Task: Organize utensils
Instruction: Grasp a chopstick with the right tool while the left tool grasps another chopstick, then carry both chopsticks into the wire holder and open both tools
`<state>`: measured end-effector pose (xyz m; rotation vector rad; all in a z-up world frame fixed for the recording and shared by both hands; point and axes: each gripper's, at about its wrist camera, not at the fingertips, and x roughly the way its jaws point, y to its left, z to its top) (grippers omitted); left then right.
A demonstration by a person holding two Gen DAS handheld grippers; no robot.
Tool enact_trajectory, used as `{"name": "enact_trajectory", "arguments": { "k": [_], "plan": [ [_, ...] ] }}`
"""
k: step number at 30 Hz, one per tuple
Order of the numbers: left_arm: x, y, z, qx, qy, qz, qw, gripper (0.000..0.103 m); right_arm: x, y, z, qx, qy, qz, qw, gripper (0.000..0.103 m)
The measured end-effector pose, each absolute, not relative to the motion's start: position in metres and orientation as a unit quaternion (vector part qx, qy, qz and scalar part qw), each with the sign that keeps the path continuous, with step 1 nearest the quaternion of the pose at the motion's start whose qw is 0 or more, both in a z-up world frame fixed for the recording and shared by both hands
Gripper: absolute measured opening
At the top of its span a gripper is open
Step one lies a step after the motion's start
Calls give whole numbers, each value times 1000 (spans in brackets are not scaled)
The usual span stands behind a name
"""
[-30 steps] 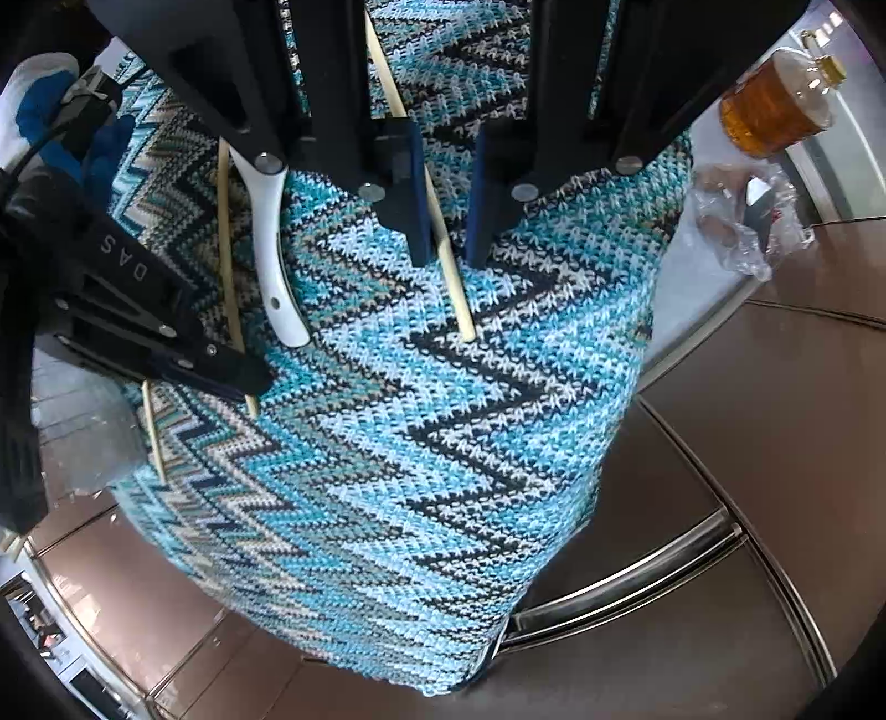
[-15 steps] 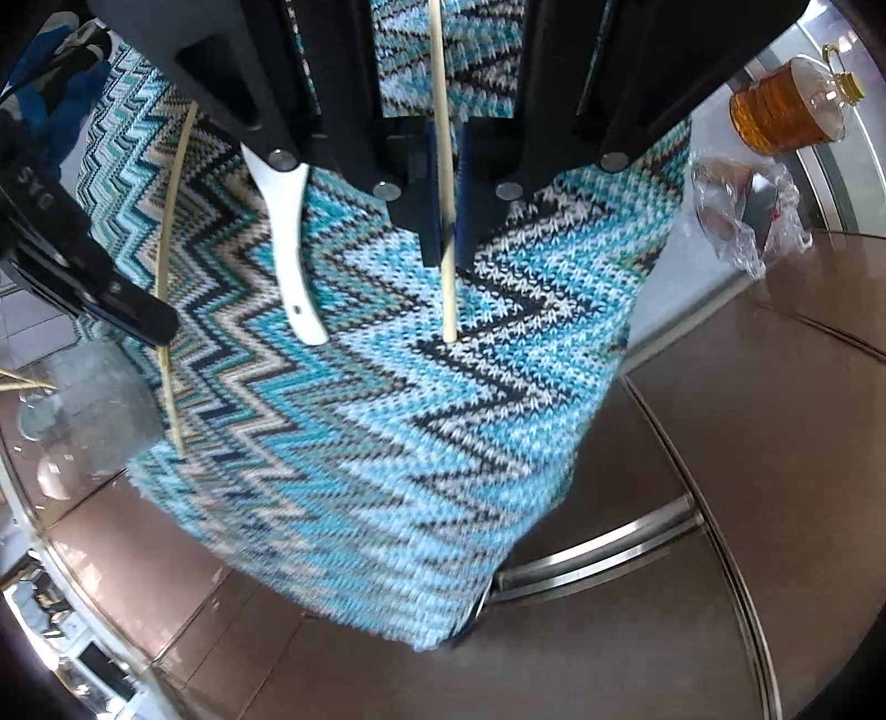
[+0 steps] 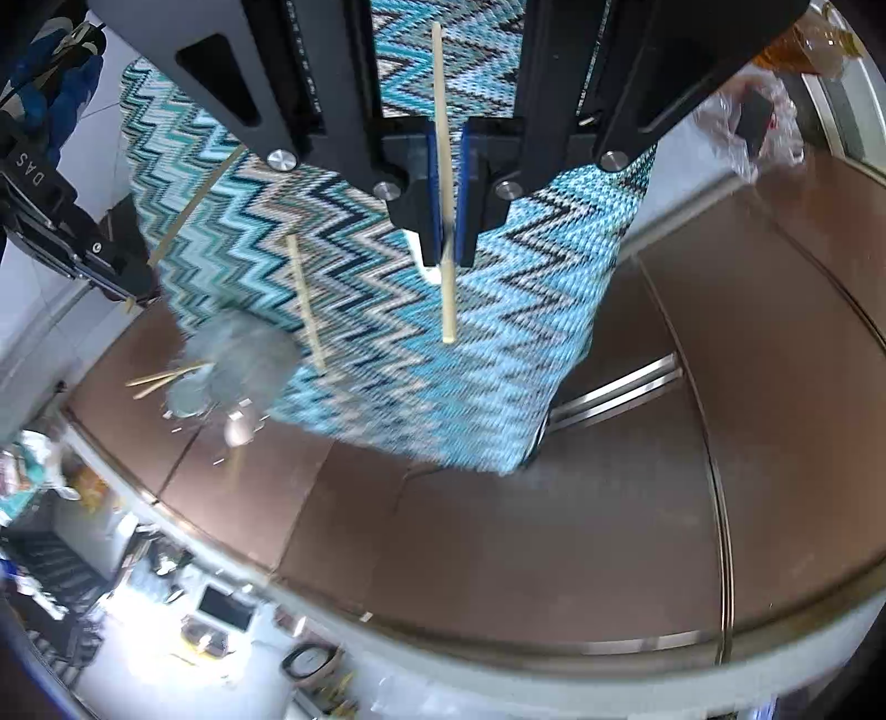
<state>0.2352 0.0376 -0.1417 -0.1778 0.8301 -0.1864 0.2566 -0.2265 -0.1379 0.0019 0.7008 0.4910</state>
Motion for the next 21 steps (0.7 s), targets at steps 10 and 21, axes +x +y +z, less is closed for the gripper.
{"name": "enact_trajectory", "arguments": {
  "k": [10,21],
  "plan": [
    [209,11,-77,-77,335,-135,929,4,208,-262,-81,10,275,213,937,5],
    [254,-41,-8,-108,282,-181,936,4,225,-312,-27,17,202,180,962,5]
  ]
}}
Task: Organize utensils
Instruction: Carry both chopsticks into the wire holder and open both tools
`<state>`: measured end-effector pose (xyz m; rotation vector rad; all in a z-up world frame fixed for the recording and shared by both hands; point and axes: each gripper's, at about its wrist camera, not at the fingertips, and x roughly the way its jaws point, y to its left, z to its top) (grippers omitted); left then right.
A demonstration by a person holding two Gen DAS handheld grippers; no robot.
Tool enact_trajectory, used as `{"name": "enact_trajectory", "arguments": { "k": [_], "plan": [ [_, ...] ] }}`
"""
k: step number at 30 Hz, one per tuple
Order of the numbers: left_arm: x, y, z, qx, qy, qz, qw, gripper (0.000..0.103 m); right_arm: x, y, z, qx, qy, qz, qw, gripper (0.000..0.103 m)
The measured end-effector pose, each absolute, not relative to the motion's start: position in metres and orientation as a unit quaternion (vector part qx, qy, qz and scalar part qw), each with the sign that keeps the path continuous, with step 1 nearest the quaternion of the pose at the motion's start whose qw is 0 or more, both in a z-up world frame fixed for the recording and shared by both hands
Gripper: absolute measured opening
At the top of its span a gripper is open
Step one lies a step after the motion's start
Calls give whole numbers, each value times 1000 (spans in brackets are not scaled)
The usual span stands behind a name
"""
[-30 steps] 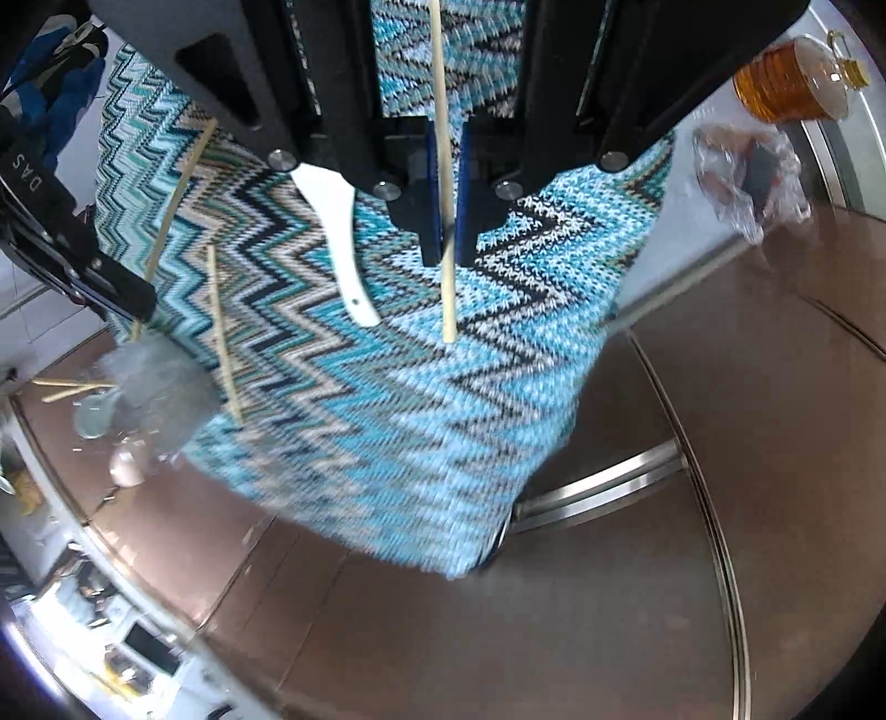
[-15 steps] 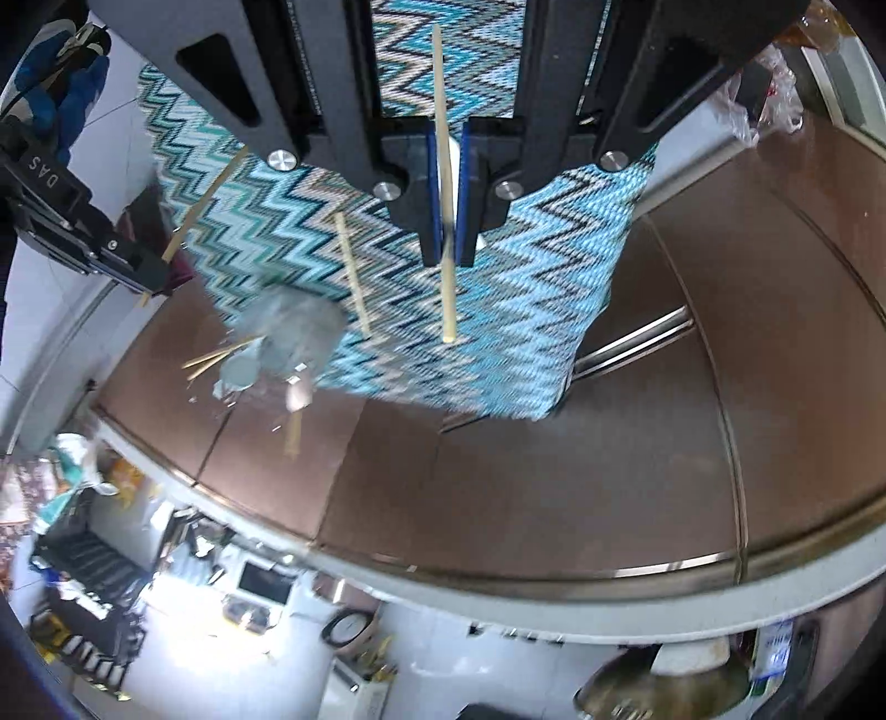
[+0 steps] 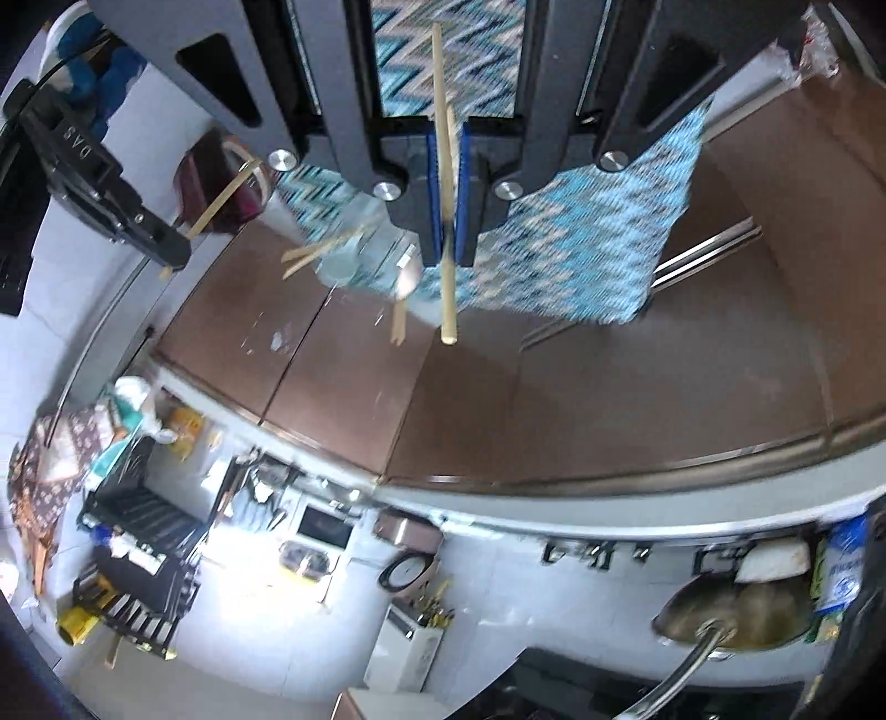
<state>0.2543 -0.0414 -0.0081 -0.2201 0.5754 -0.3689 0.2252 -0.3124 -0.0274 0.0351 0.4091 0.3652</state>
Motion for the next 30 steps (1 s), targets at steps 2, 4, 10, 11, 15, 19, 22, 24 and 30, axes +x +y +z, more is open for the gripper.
{"name": "enact_trajectory", "arguments": {
  "k": [2,4,10,11,15,19,22,24,30],
  "plan": [
    [267,-53,3,-113,271,-187,938,4,235,-322,-15,20,183,173,968,5],
    [283,-67,14,-119,256,-192,940,4,247,-330,-5,24,165,169,972,5],
    [349,-110,31,-139,220,-189,947,4,298,-338,11,21,122,154,980,5],
    [361,-117,30,-140,217,-185,948,4,310,-338,10,18,122,152,981,5],
    [406,-141,13,-144,210,-169,952,4,355,-341,-5,6,134,145,980,5],
    [439,-160,-16,-143,217,-158,953,4,385,-344,-26,1,150,143,978,5],
    [453,-167,-37,-142,222,-151,953,4,401,-348,-44,-2,165,141,976,5],
    [459,-174,-51,-132,223,-144,955,4,405,-350,-53,-5,170,136,976,5],
    [454,-179,-77,-111,226,-149,956,6,412,-354,-76,8,193,131,972,5]
  ]
}}
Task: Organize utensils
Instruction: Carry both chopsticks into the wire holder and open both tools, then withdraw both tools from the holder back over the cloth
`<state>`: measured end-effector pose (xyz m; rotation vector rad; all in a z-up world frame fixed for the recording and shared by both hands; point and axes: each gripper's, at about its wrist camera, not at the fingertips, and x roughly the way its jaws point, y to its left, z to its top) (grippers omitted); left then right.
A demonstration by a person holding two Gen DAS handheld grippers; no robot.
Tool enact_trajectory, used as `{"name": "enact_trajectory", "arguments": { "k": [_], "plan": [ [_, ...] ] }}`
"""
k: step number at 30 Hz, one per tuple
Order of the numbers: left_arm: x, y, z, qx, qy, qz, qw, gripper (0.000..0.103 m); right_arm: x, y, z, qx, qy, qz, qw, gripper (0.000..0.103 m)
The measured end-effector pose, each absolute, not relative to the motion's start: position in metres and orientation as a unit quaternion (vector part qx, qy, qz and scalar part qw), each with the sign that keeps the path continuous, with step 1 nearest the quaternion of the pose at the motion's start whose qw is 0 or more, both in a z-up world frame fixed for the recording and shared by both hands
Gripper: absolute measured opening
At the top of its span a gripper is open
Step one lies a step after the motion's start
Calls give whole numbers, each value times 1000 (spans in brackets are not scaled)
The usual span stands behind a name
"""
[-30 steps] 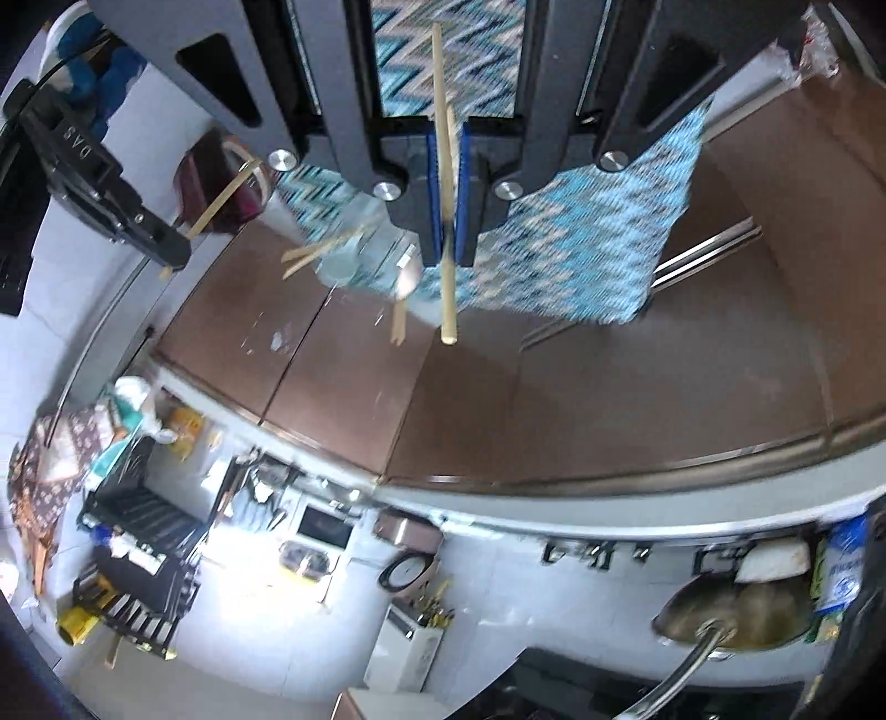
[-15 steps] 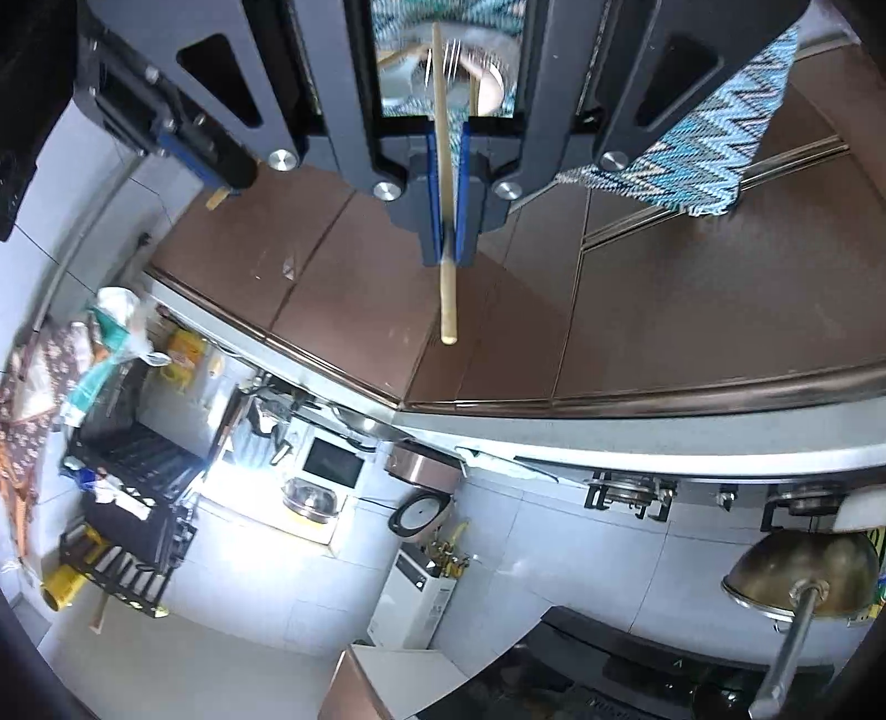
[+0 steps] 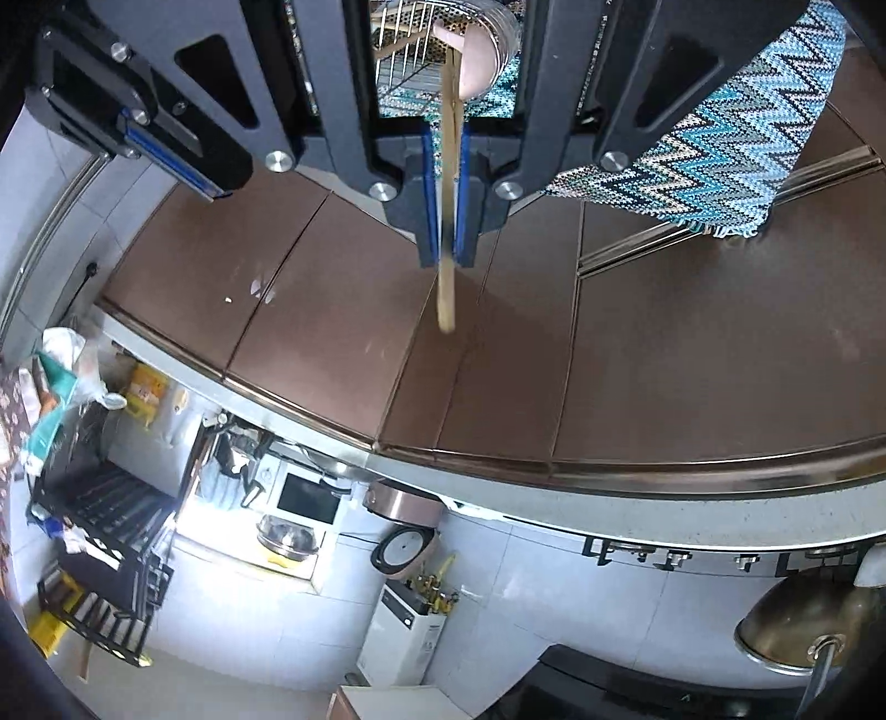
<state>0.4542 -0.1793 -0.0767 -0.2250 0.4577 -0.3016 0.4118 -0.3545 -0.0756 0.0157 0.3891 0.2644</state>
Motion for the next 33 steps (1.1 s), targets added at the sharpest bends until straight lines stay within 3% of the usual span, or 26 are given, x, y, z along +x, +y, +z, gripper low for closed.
{"name": "enact_trajectory", "arguments": {
  "k": [2,4,5,10,14,25,33],
  "plan": [
    [448,-178,-75,-104,223,-151,957,11,409,-356,-76,9,192,126,973,11],
    [438,-173,-68,-108,221,-158,956,19,401,-358,-72,13,186,116,975,32],
    [432,-170,-63,-108,217,-159,957,24,397,-360,-70,18,183,115,976,35],
    [391,-150,-28,-101,194,-160,963,26,360,-364,-50,31,158,104,981,35],
    [348,-125,4,-106,180,-160,965,36,322,-360,-28,33,132,101,986,39],
    [223,-56,74,-105,130,-139,976,38,210,-334,30,25,73,100,992,43],
    [158,-11,83,-114,123,-130,977,38,152,-313,37,35,57,112,991,47]
  ]
}}
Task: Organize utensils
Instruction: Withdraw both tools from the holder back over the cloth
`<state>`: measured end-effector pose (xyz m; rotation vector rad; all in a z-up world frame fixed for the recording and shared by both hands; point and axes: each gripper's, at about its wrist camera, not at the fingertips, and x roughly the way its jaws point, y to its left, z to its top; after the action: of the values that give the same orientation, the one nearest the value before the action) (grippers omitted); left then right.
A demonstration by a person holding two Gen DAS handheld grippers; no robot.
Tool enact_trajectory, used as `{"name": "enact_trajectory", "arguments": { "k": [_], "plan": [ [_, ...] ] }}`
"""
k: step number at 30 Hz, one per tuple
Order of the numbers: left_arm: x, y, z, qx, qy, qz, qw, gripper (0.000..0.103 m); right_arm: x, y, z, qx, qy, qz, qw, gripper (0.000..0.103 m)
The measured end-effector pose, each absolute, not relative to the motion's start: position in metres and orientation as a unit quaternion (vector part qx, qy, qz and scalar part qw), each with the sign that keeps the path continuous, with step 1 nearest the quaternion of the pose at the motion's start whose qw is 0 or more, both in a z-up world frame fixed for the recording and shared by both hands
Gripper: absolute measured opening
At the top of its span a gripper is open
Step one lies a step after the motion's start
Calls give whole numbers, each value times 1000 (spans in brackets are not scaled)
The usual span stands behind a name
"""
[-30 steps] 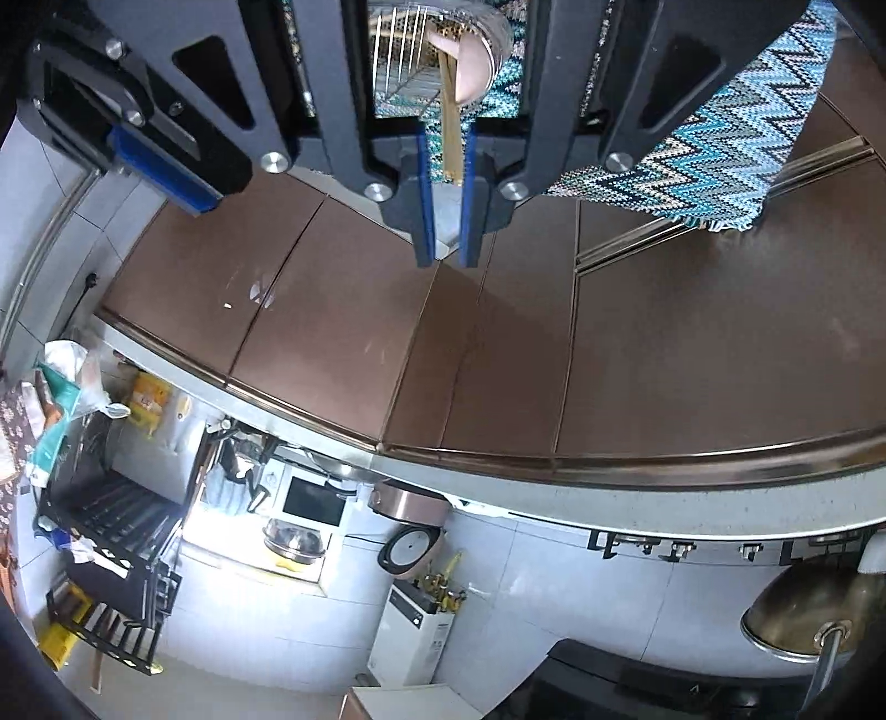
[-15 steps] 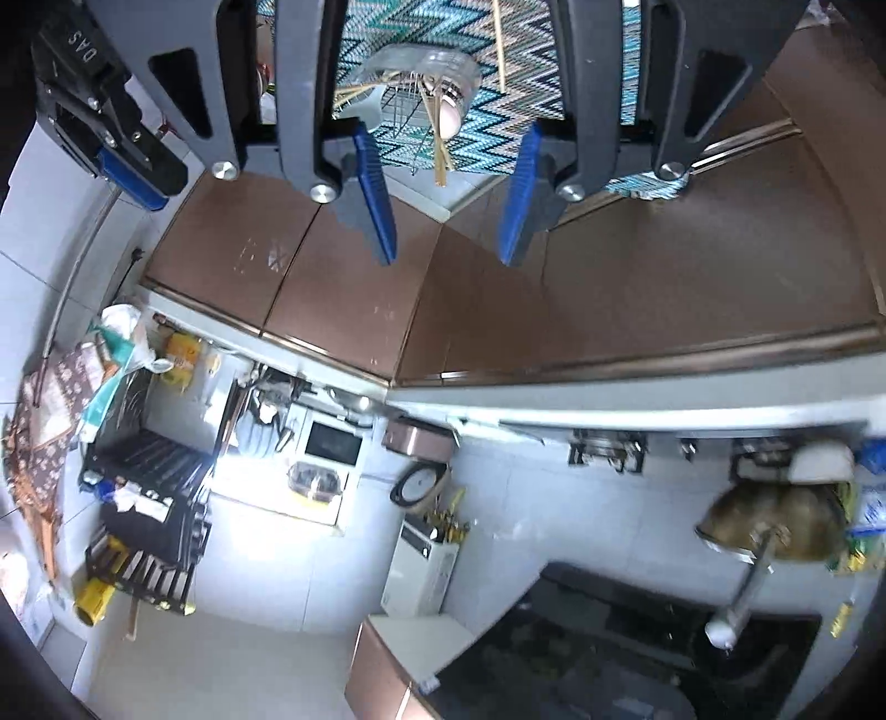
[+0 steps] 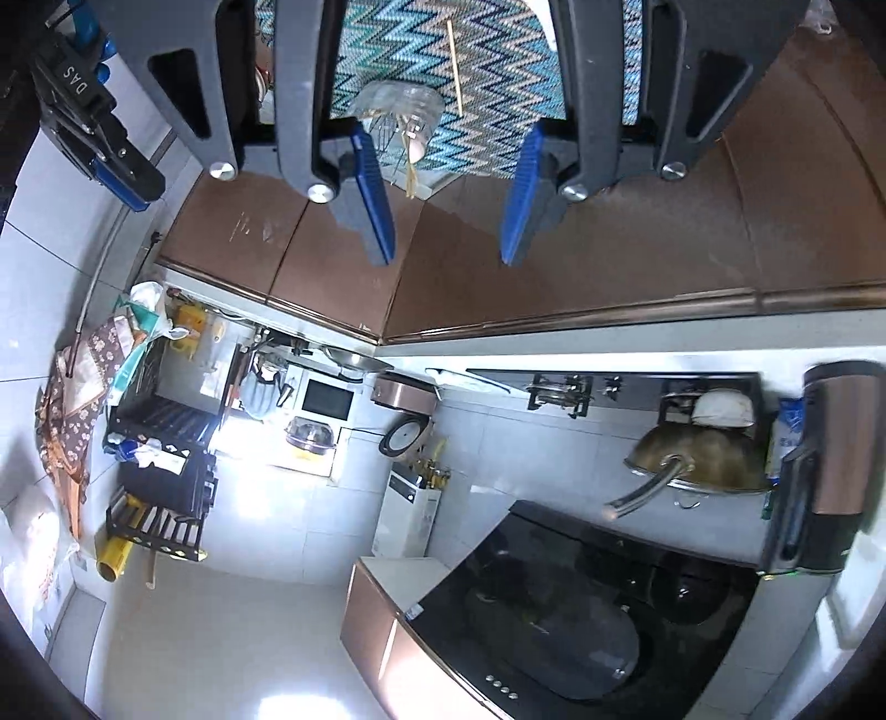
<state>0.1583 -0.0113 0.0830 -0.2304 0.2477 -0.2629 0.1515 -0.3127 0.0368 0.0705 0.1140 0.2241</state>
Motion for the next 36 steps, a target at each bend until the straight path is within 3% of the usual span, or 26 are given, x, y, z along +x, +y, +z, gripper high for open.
{"name": "enact_trajectory", "arguments": {
  "k": [13,27,36],
  "plan": [
    [149,27,27,-147,215,-128,957,39,129,-297,10,45,78,131,987,47],
    [232,33,-115,-160,396,-97,899,39,194,-312,-74,71,180,133,972,47],
    [256,32,-156,-142,412,-62,898,39,239,-316,-124,85,238,132,959,47]
  ]
}}
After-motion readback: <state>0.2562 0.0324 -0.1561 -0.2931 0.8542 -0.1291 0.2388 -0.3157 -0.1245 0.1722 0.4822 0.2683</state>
